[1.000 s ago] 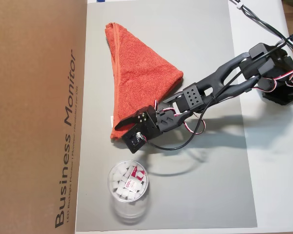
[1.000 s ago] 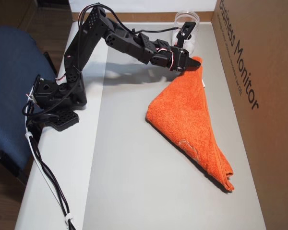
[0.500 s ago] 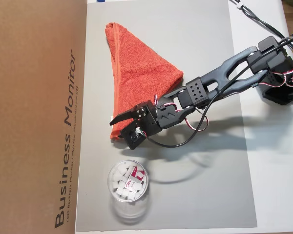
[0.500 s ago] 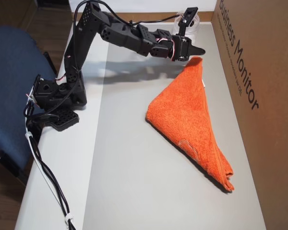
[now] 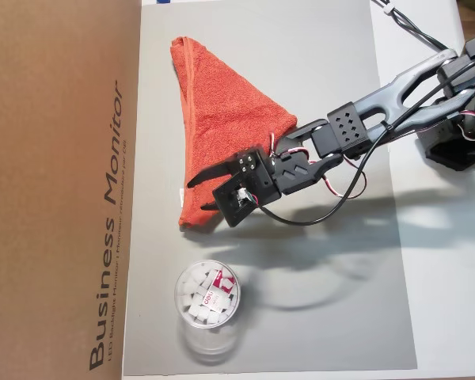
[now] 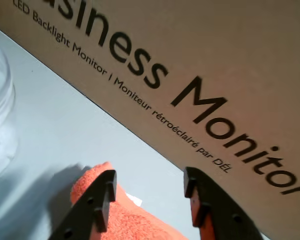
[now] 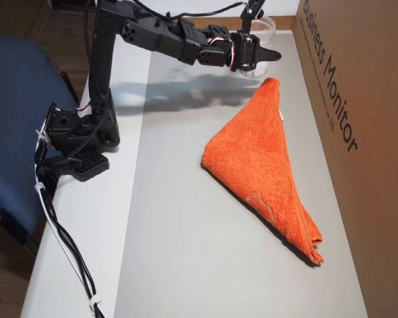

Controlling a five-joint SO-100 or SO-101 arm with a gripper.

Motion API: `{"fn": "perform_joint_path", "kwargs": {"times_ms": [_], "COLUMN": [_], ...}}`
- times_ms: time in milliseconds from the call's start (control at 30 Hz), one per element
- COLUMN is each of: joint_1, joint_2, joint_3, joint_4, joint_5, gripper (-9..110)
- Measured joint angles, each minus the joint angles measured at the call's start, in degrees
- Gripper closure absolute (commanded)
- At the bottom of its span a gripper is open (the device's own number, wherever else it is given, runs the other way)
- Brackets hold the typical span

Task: Fold the blanket.

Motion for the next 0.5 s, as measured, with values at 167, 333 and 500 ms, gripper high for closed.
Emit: {"fn": "perform_joint_path", "kwargs": {"times_ms": [167, 333, 500], "joint_1": [2.4, 4.1, 7.7], "joint_2": [7.4, 13.1, 18.4], "joint_3": [6.2, 11.1, 15.8], "joint_4": [0.0, 0.0, 0.0], "joint_5": [6.9, 13.5, 19.3], "gripper": [88, 89, 89]}}
